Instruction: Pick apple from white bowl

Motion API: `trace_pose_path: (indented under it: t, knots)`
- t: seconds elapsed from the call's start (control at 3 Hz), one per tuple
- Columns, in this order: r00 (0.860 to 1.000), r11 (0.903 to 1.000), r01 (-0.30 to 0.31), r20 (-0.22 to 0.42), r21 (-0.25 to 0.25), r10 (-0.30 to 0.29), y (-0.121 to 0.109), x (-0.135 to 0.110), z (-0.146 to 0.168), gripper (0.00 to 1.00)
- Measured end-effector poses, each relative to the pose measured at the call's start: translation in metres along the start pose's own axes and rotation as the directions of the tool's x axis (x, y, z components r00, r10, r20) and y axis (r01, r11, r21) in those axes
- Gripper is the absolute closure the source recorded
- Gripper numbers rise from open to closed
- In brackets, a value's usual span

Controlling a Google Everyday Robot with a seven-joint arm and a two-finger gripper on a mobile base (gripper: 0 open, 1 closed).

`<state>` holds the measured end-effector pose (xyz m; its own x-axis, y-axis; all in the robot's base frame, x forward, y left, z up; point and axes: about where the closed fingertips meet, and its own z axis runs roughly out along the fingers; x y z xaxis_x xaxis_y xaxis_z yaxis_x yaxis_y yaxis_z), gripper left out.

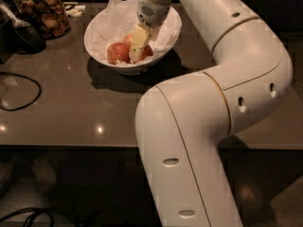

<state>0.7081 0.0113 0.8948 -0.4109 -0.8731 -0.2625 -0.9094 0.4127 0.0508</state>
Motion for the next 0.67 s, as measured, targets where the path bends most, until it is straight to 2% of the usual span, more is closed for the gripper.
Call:
trace_pose_path:
  t: [0.67]
  knots:
    - [1.0,0.9999,-0.005,-0.008,-0.01,0.005,0.0001,-0.0007,0.0066,0.23]
